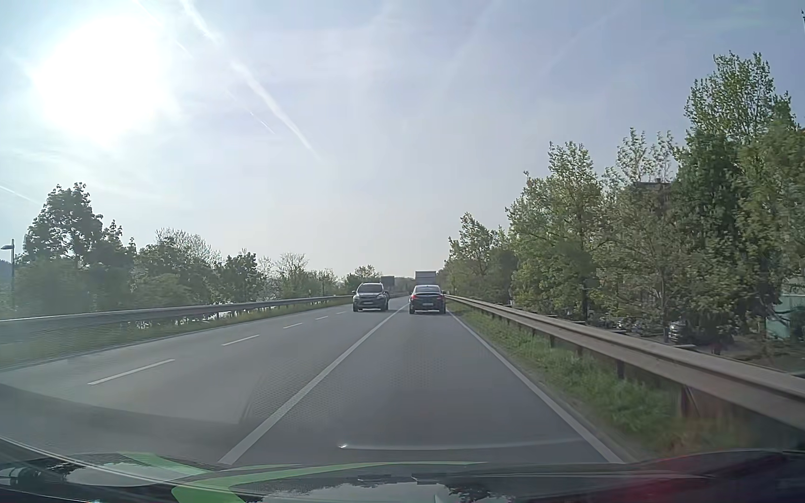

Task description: Follow the waypoints while adhering to traffic rules and regulations

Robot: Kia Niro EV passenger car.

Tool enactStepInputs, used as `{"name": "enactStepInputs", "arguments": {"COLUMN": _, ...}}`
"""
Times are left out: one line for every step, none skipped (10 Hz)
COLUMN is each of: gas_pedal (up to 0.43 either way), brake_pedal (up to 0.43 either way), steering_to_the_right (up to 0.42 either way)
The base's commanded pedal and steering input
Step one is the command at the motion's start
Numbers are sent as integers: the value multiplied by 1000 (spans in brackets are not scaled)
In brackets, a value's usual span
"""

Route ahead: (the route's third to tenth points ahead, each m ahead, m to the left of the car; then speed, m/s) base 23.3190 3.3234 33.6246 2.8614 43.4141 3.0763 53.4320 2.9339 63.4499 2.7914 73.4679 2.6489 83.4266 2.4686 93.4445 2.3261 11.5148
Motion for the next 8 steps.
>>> {"name": "enactStepInputs", "arguments": {"gas_pedal": 169, "brake_pedal": 0, "steering_to_the_right": 0}}
{"name": "enactStepInputs", "arguments": {"gas_pedal": 169, "brake_pedal": 0, "steering_to_the_right": -1}}
{"name": "enactStepInputs", "arguments": {"gas_pedal": 169, "brake_pedal": 0, "steering_to_the_right": -1}}
{"name": "enactStepInputs", "arguments": {"gas_pedal": 169, "brake_pedal": 0, "steering_to_the_right": -2}}
{"name": "enactStepInputs", "arguments": {"gas_pedal": 150, "brake_pedal": 0, "steering_to_the_right": -3}}
{"name": "enactStepInputs", "arguments": {"gas_pedal": 130, "brake_pedal": 0, "steering_to_the_right": -3}}
{"name": "enactStepInputs", "arguments": {"gas_pedal": 130, "brake_pedal": 0, "steering_to_the_right": -3}}
{"name": "enactStepInputs", "arguments": {"gas_pedal": 130, "brake_pedal": 0, "steering_to_the_right": -3}}
